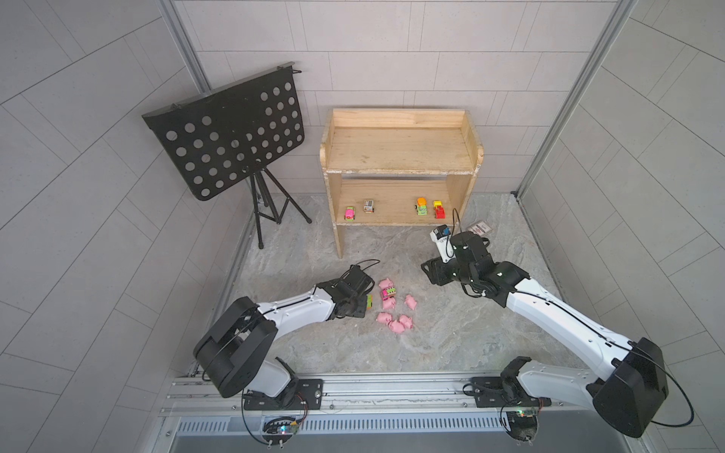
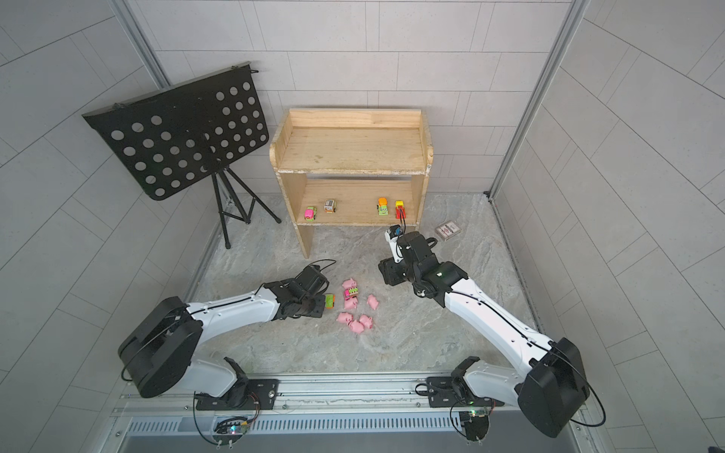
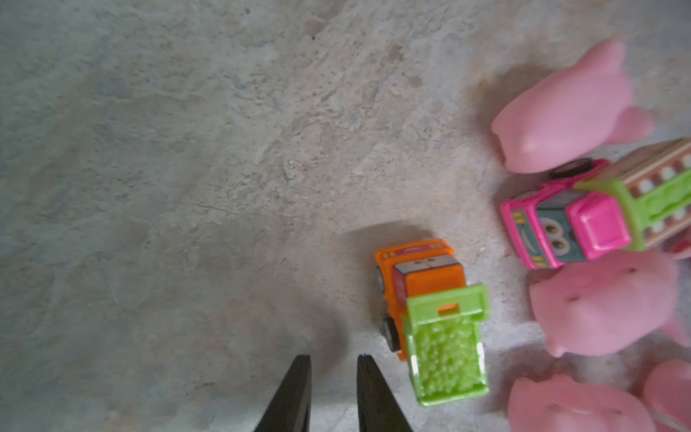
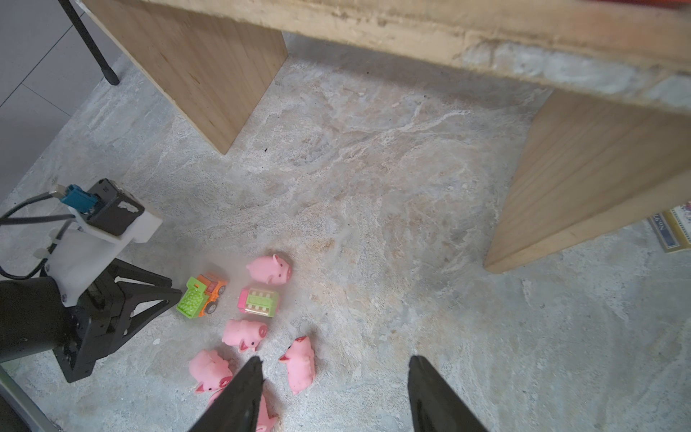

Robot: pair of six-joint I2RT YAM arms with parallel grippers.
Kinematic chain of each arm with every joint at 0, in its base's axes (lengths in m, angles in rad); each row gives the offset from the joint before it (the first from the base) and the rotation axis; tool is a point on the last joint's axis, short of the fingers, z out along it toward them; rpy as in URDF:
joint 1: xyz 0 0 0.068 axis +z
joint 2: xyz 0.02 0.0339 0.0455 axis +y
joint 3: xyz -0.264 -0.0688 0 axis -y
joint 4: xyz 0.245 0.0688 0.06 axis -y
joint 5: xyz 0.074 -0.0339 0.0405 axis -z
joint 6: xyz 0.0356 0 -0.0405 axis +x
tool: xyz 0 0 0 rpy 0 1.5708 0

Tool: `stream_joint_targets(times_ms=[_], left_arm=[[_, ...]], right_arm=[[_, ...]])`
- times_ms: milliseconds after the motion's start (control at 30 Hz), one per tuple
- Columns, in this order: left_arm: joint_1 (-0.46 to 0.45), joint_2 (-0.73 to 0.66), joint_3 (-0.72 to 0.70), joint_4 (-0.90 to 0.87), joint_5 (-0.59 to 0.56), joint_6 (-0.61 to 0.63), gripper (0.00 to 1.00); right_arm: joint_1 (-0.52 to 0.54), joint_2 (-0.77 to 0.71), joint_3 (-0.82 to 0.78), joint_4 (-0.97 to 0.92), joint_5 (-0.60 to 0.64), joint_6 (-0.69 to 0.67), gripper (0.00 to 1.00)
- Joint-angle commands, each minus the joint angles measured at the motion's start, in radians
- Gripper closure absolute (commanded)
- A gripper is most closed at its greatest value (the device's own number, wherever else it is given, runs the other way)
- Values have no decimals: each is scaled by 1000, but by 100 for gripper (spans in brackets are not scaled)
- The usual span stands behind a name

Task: Organize plastic toys on shelves
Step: Adjust the plastic toy at the center of the board, then pick up the plastic toy at the center of the board.

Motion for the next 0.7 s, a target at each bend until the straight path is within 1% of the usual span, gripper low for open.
stream_joint_targets(times_ms=[0, 33, 100, 233, 367, 467, 533, 667], left_arm=[[-1, -50, 24, -79, -76, 15, 69], [-2, -64, 29, -85, -79, 15, 68], [-2, -94, 36, -85, -63, 13, 62], [-2, -129, 29, -24, 44, -2, 50], [-2, -110, 16, 56, 130, -33, 40], [-4, -68, 23, 72, 139, -36, 32], [-6, -43, 31, 73, 138, -33, 29], [-8, -5, 38, 86, 149, -24, 29]], right_arm=[[4, -19, -7, -6, 20, 5, 36], [4, -20, -8, -7, 22, 4, 36], [4, -22, -10, -8, 25, 5, 36], [4, -24, -12, -7, 30, 6, 36], [3, -23, -16, -4, 29, 9, 35], [4, -23, -17, -3, 30, 10, 35], [4, -25, -19, -3, 30, 12, 35], [3, -27, -22, -1, 33, 14, 35]])
